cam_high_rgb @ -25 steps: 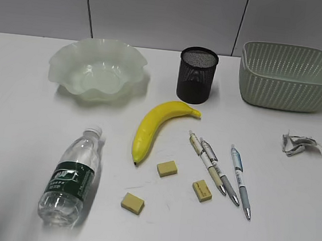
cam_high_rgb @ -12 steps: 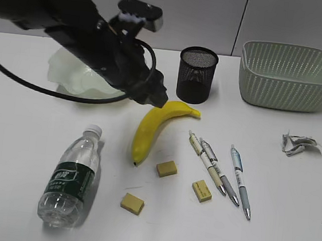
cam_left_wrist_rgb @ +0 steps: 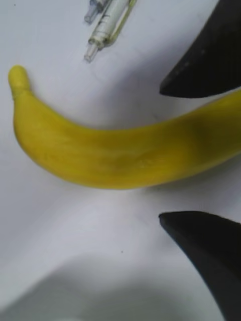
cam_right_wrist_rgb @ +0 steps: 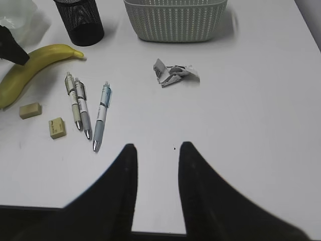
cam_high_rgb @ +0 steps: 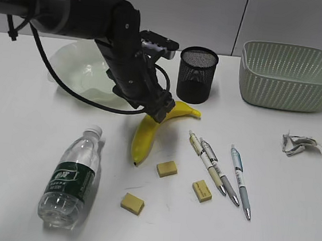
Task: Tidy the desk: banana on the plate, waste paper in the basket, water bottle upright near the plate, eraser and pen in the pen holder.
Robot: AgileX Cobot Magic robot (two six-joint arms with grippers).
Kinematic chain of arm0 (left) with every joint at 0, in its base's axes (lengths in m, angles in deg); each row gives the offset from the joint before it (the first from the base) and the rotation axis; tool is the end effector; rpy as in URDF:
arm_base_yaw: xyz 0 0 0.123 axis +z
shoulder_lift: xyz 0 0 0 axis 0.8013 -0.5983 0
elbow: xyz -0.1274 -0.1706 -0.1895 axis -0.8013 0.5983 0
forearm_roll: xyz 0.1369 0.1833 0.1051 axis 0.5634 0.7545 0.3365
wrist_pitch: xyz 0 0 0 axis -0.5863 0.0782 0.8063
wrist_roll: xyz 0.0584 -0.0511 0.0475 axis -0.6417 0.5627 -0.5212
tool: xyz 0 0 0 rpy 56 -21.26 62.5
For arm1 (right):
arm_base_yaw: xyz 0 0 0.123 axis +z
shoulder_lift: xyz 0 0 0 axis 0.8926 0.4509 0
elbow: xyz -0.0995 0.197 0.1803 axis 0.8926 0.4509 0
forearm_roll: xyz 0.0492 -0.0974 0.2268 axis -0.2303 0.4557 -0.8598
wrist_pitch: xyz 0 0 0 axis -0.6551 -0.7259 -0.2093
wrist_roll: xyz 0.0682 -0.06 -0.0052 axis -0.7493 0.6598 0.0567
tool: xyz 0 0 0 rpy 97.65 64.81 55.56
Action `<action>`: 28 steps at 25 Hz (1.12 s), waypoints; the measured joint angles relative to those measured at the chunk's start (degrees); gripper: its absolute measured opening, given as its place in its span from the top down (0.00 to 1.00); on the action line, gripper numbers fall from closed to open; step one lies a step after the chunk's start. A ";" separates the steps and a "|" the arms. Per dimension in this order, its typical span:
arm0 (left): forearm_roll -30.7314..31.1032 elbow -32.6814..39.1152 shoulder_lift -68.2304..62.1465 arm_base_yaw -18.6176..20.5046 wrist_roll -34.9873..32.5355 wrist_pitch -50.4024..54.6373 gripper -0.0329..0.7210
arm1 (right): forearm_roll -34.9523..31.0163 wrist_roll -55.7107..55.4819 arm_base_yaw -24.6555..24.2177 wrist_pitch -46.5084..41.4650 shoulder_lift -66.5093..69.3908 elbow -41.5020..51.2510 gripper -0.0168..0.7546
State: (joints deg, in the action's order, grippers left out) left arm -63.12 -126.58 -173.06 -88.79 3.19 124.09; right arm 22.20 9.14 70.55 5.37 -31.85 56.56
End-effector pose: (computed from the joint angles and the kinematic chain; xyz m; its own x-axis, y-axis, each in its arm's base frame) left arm 0.3695 -0.2693 0.1594 -0.7546 0.5307 -0.3859 0.5905 0.8057 -0.0469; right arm -0.0065 0.0020 0.2818 -0.4291 0.0284 -0.9028 -0.1198 0.9889 0.0880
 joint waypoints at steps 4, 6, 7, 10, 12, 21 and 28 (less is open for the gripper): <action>0.49 -0.27 -2.12 -0.06 0.54 0.02 0.26 | -0.05 0.00 0.00 0.00 0.00 0.00 0.67; 0.49 -0.39 -3.44 -0.06 0.57 0.40 0.26 | -0.05 0.00 0.00 0.00 0.00 0.00 0.67; 0.49 -0.39 -3.93 -0.06 0.57 0.65 0.27 | -0.05 0.00 0.00 0.00 0.00 0.00 0.67; 0.49 -0.39 -4.62 -0.06 0.63 1.58 0.43 | -0.05 0.00 0.00 0.00 0.00 0.00 0.67; 0.29 -0.59 -4.62 -0.06 0.65 2.15 0.52 | -0.05 0.00 0.00 0.00 0.00 0.00 0.67; -4.06 -0.65 5.27 -0.06 0.72 2.94 0.52 | -0.05 0.00 0.00 0.00 0.00 0.00 0.67; 4.23 -0.71 9.17 10.99 0.72 -0.25 0.52 | -0.05 0.00 0.00 0.00 0.00 0.00 0.67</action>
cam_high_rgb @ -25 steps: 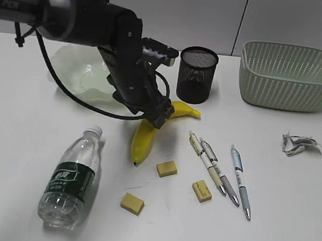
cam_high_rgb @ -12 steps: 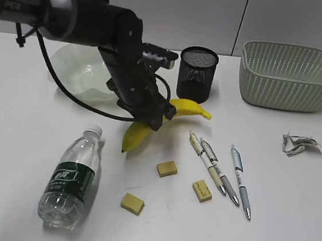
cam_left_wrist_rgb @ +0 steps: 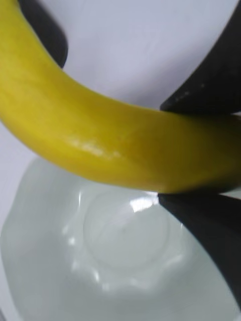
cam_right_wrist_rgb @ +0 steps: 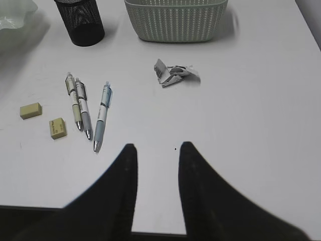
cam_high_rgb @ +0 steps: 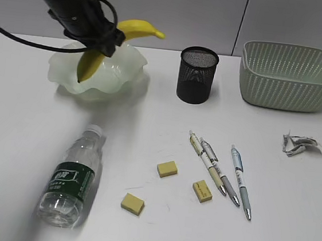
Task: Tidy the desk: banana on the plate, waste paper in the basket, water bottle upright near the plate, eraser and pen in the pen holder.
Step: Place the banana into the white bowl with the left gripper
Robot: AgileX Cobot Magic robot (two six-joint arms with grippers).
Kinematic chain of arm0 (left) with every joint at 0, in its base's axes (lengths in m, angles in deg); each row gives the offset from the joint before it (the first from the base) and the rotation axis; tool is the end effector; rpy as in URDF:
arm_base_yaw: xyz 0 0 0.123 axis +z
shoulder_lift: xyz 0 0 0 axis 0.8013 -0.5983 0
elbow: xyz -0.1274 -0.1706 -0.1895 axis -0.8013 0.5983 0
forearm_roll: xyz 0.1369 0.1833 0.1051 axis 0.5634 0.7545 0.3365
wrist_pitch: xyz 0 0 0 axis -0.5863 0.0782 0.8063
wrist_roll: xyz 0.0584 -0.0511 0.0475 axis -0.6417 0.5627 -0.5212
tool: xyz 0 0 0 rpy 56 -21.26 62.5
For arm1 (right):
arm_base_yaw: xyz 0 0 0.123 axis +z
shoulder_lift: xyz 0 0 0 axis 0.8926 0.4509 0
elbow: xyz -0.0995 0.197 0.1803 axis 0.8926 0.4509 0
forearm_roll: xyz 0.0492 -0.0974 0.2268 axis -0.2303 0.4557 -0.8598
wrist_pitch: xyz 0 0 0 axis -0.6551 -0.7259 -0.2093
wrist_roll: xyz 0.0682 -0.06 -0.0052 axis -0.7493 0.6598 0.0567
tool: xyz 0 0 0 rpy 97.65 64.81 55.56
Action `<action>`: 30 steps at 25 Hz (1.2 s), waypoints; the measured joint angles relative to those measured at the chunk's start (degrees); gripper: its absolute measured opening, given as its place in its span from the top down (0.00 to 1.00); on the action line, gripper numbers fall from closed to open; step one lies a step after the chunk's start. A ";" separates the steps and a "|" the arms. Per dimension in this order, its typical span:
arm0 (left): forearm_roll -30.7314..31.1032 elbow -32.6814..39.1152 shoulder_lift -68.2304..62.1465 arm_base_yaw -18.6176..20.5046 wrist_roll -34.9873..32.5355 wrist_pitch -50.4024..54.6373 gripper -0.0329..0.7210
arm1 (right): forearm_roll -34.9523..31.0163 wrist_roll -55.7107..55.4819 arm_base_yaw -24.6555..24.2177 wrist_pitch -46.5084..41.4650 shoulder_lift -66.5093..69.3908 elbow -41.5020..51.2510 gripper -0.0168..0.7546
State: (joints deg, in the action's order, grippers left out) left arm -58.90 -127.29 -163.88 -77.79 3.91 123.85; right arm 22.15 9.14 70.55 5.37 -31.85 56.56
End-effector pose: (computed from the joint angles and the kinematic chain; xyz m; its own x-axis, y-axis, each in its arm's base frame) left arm 0.4070 -0.1858 0.2356 -0.7492 0.3823 -0.5409 0.4431 0.8963 0.0197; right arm -0.0065 0.0020 0.2818 -0.4292 0.0288 -0.9027 -0.1203 0.9888 0.0888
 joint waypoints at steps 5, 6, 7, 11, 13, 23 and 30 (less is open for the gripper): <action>1.23 0.00 -5.11 5.11 0.00 -8.64 0.52 | 0.00 0.00 0.00 0.00 0.00 0.00 0.67; 1.52 0.00 -6.40 5.11 0.00 -9.93 0.52 | 0.00 0.00 0.00 0.00 0.00 0.00 0.67; 1.60 0.00 -7.64 5.06 0.00 -11.44 0.52 | 0.00 0.00 0.00 0.00 0.00 0.00 0.67; 1.72 0.00 -11.15 4.95 0.00 -14.29 0.52 | 0.00 0.00 0.00 0.00 0.00 0.00 0.67; 1.72 0.00 -11.75 4.95 0.00 -13.86 0.52 | 0.00 0.00 0.00 0.00 0.00 0.00 0.67; -1.04 0.00 -11.80 4.47 0.00 -7.17 0.52 | 0.00 0.00 0.00 0.00 0.00 0.00 0.67; -1.09 0.00 -9.58 4.47 0.00 -6.77 0.39 | 0.00 0.00 0.00 0.00 0.00 0.00 0.67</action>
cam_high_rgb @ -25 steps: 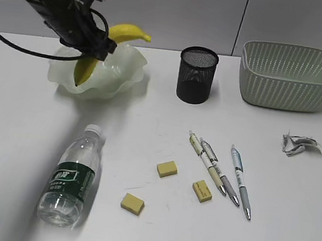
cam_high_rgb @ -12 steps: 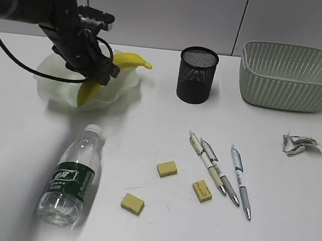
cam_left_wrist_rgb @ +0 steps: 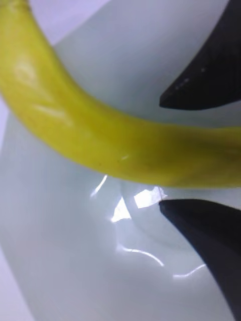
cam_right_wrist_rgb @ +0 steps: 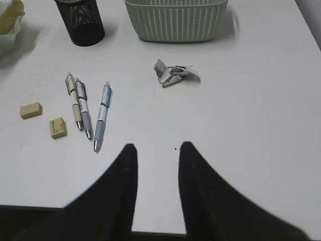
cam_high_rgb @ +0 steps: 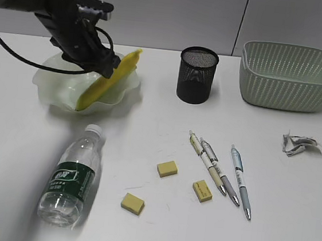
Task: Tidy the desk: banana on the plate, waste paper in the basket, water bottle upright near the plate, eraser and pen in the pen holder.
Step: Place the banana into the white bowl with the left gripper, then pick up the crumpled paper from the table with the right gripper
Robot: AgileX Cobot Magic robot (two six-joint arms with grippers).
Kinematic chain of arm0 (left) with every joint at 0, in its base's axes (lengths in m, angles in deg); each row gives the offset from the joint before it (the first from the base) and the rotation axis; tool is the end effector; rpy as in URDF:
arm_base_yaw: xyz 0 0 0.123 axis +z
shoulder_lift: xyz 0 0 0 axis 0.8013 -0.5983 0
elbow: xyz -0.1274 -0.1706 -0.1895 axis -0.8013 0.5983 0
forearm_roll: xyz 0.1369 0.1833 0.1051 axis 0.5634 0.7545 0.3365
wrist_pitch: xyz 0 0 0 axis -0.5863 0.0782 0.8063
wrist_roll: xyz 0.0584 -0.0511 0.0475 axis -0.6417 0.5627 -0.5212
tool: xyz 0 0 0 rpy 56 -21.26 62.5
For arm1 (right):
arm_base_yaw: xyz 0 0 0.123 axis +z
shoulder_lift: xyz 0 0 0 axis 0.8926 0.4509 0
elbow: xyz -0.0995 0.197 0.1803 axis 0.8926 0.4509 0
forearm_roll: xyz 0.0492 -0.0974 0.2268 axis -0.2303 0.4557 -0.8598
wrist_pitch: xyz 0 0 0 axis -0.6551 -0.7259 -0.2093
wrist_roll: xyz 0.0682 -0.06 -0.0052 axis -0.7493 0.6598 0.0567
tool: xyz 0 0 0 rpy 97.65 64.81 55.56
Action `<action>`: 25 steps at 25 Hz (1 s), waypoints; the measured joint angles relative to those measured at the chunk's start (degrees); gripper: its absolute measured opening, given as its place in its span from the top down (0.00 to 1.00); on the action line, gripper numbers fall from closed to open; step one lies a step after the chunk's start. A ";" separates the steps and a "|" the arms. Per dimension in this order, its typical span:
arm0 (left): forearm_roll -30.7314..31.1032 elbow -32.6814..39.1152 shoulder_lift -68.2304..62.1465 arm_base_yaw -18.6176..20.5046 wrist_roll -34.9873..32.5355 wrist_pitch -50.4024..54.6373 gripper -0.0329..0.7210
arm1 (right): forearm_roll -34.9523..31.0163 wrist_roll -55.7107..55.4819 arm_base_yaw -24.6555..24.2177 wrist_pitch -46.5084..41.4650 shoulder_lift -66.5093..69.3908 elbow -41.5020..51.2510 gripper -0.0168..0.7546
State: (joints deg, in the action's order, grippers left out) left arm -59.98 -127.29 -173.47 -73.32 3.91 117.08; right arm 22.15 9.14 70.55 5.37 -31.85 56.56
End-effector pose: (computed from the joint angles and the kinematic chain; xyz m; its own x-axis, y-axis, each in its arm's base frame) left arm 0.4407 -0.1620 0.1643 -0.8063 0.3168 -0.4994 0.3650 0.9310 0.0013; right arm -0.0065 0.0020 0.2818 -0.4292 0.0288 -0.9027 -0.1203 0.9888 0.0888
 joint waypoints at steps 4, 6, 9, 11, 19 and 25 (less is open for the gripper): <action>0.25 0.00 4.45 0.14 0.00 1.18 0.30 | 0.00 0.00 0.00 0.00 0.00 0.00 0.67; 0.79 0.39 7.51 0.26 0.00 1.85 0.29 | 0.00 0.00 0.00 0.00 0.00 0.00 0.67; 1.09 4.65 13.90 0.76 -0.05 0.58 0.31 | -0.01 0.00 0.00 0.00 0.00 0.00 0.67; 1.09 10.49 21.27 0.79 -0.05 -1.58 0.34 | -0.01 0.00 0.00 0.00 0.00 0.00 0.67; 1.70 44.50 65.31 0.80 0.07 -6.44 0.37 | -0.01 0.00 0.00 0.00 0.00 0.00 0.67; 3.67 55.08 96.14 0.85 3.25 10.67 0.37 | -0.13 0.00 0.00 0.00 0.00 0.00 0.67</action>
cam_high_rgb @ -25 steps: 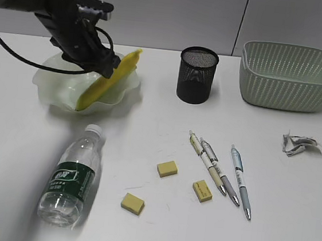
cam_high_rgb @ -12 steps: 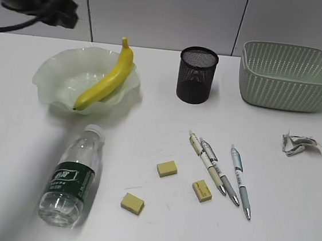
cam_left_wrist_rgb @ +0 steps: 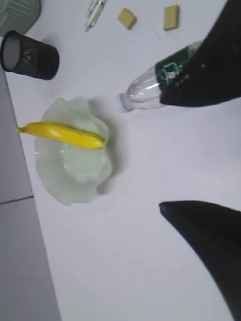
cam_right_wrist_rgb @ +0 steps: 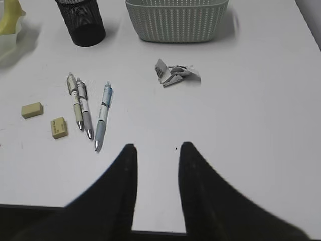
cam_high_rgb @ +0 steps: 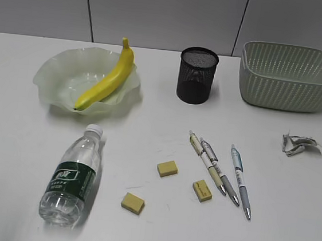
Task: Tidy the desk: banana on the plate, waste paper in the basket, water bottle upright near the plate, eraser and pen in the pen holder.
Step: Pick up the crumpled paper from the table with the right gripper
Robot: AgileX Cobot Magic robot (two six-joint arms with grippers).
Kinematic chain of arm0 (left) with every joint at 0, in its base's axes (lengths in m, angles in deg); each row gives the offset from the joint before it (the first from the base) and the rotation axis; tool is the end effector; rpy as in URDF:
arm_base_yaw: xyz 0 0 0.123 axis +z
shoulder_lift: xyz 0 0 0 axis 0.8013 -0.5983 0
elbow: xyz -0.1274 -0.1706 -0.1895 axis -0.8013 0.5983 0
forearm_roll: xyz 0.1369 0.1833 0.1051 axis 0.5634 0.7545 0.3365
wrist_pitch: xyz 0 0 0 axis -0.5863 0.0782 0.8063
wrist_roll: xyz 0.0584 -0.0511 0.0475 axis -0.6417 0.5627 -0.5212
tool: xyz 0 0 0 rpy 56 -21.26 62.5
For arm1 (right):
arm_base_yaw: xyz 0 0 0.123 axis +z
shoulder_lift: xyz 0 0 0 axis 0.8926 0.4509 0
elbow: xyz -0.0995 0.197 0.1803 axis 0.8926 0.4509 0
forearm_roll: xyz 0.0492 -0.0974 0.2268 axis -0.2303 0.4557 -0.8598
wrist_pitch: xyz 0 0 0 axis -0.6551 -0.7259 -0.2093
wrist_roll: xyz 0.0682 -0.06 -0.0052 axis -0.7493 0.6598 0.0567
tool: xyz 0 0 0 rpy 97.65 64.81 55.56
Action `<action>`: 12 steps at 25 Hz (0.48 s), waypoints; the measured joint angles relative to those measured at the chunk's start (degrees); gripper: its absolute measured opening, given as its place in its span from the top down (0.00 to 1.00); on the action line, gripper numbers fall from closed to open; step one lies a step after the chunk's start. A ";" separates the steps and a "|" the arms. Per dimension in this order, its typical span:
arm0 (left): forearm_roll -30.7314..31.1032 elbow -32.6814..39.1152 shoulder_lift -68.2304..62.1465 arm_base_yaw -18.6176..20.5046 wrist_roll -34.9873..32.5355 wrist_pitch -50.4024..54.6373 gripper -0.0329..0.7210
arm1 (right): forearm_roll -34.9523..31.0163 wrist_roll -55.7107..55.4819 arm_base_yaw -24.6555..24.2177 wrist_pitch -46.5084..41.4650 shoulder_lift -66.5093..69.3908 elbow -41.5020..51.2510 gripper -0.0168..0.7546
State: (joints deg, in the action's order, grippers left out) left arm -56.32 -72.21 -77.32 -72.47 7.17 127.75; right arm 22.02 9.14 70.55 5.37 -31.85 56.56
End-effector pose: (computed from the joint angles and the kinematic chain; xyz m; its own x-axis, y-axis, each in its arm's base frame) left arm 0.0809 -0.0251 0.3284 -0.4630 0.1741 -0.8691 0.3089 0.9507 0.0259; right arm -0.0066 0.0022 0.2818 -0.4295 0.0299 -0.9026 -0.1215 0.9884 0.0906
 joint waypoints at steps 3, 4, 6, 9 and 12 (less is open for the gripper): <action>2.97 1.63 9.31 0.47 4.60 8.58 0.37 | -0.05 0.00 0.00 0.05 0.14 0.00 0.67; 3.60 2.17 12.05 0.71 5.32 10.59 0.37 | -0.05 0.00 0.00 0.05 0.70 0.00 0.67; 3.87 3.47 16.37 0.93 6.16 13.14 0.37 | -0.50 0.29 0.00 0.10 2.53 0.00 0.67; 3.62 5.87 21.47 1.00 7.04 15.51 0.37 | -2.76 3.76 0.00 1.33 6.95 -0.55 0.67; 3.52 6.53 24.33 1.00 7.34 16.26 0.38 | -4.79 8.28 0.00 4.67 12.74 -1.30 0.67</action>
State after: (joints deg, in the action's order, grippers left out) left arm -52.80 -65.68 -52.99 -71.47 14.51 144.01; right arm 17.22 17.42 70.55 10.04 -19.11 55.26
